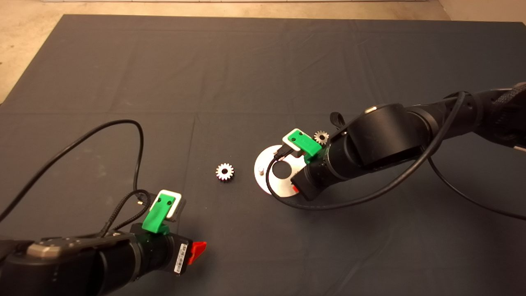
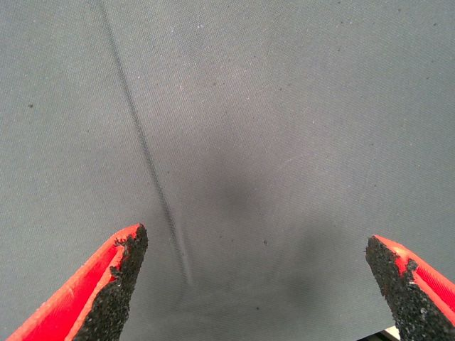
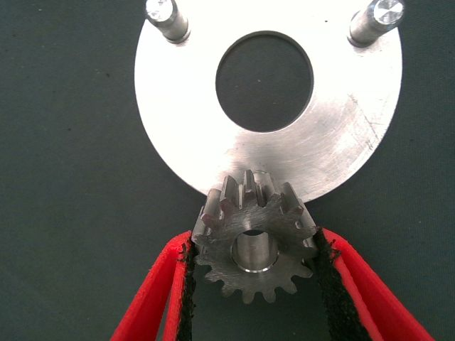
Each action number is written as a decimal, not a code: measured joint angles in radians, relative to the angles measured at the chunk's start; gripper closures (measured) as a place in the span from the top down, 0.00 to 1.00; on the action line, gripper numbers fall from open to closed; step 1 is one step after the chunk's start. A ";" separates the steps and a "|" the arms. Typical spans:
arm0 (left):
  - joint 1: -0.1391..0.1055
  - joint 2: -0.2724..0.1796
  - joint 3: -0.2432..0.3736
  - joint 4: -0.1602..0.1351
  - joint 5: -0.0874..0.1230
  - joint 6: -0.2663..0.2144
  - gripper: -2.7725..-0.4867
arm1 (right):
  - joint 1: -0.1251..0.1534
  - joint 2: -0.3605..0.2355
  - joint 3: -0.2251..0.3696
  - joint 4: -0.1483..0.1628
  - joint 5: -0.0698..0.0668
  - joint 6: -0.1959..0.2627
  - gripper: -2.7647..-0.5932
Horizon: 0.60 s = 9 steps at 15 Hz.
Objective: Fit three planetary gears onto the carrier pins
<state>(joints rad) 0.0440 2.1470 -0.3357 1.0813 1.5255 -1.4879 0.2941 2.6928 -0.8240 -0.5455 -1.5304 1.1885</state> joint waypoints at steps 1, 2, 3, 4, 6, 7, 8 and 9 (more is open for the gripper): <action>0.000 0.000 0.000 0.000 0.000 0.000 0.76 | 0.000 0.000 -0.003 0.000 -0.004 -0.003 0.20; 0.000 0.000 0.000 0.000 0.000 0.000 0.76 | 0.000 0.000 -0.004 0.000 -0.003 -0.007 0.20; 0.000 0.000 0.000 0.001 0.000 0.000 0.76 | 0.000 0.000 -0.005 0.000 -0.003 -0.011 0.20; 0.000 0.000 0.000 0.001 0.000 0.000 0.76 | 0.000 0.000 -0.005 0.000 -0.004 -0.013 0.20; 0.000 0.000 0.000 0.001 0.000 0.000 0.76 | -0.001 0.000 -0.005 0.000 -0.003 -0.014 0.20; 0.000 0.000 0.000 0.001 0.000 0.000 0.76 | -0.004 0.000 -0.007 0.000 -0.003 -0.015 0.20; 0.000 0.000 0.000 0.001 0.000 0.000 0.76 | -0.010 0.000 -0.011 0.000 -0.003 -0.018 0.20; 0.000 0.000 0.000 0.001 0.000 0.000 0.76 | -0.016 0.000 -0.015 0.000 -0.004 -0.021 0.20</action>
<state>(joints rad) 0.0440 2.1470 -0.3357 1.0828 1.5255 -1.4879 0.2777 2.6926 -0.8394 -0.5455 -1.5345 1.1674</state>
